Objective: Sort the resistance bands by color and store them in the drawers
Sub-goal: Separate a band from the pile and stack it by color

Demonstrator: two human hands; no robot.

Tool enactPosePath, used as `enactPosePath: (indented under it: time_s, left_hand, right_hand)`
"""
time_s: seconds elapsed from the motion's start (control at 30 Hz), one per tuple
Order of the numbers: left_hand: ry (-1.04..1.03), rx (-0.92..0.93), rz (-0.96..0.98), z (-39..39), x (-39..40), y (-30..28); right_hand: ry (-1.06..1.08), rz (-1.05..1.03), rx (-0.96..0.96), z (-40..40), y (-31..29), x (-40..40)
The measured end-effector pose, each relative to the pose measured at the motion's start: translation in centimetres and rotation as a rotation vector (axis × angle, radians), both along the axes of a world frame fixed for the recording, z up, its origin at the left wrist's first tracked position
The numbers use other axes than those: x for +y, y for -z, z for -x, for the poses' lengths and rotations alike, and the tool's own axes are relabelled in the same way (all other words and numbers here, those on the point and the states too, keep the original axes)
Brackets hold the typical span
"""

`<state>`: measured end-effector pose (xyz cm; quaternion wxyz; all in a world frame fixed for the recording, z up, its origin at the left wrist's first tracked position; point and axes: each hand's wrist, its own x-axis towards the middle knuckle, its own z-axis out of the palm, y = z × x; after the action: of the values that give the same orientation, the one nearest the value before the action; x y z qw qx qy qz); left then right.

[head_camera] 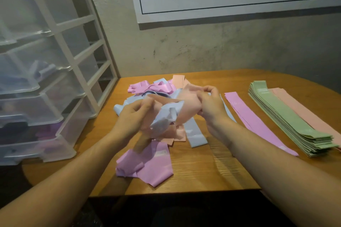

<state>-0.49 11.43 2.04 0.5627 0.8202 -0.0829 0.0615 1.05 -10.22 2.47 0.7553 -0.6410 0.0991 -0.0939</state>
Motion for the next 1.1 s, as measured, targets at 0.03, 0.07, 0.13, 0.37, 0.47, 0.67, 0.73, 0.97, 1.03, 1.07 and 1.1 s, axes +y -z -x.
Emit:
enactPosePath:
  time_s: [0.03,0.07,0.13,0.37,0.47,0.67,0.73,0.97,1.03,1.07,1.1]
  left_hand:
    - [-0.007,0.034,0.053,0.1,-0.1,-0.4]
    - [-0.011,0.047,0.097,0.2,-0.2,-0.9]
    - [-0.029,0.043,0.156,0.4,-0.3,-1.8]
    - [-0.099,0.004,0.296,1.2,-1.1,-4.4]
    - [-0.099,0.006,0.325,1.1,-1.7,-5.5]
    - [-0.071,0.058,0.370,0.3,-3.4,-7.3]
    - [-0.058,0.056,0.360,0.1,-4.0,-7.7]
    - [0.023,0.008,0.245,0.1,-6.5,-8.3]
    - [0.051,-0.025,0.170,-0.1,-6.7,-8.1]
    - [0.066,-0.033,0.142,-0.3,-6.8,-7.9]
    - [0.077,-0.033,0.113,-0.4,-6.7,-7.7]
  right_hand:
    - [-0.023,0.014,0.014,0.1,0.1,0.0]
    - [-0.038,0.031,0.025,0.4,0.1,0.0]
    - [-0.069,0.060,0.025,0.8,0.1,0.0]
    - [-0.251,0.100,0.086,1.9,-0.2,0.8]
    - [-0.276,0.151,0.064,2.6,-0.9,1.2]
    - [-0.273,0.277,-0.017,2.0,-0.8,0.6]
    - [-0.294,0.281,-0.042,2.1,-1.0,0.2]
    - [-0.278,0.272,-0.277,2.3,-2.8,-0.3]
    - [-0.246,0.280,-0.329,2.0,-3.2,-0.5]
    - [-0.246,0.300,-0.347,1.9,-3.5,-0.6]
    - [-0.250,0.311,-0.351,2.0,-3.8,-0.7]
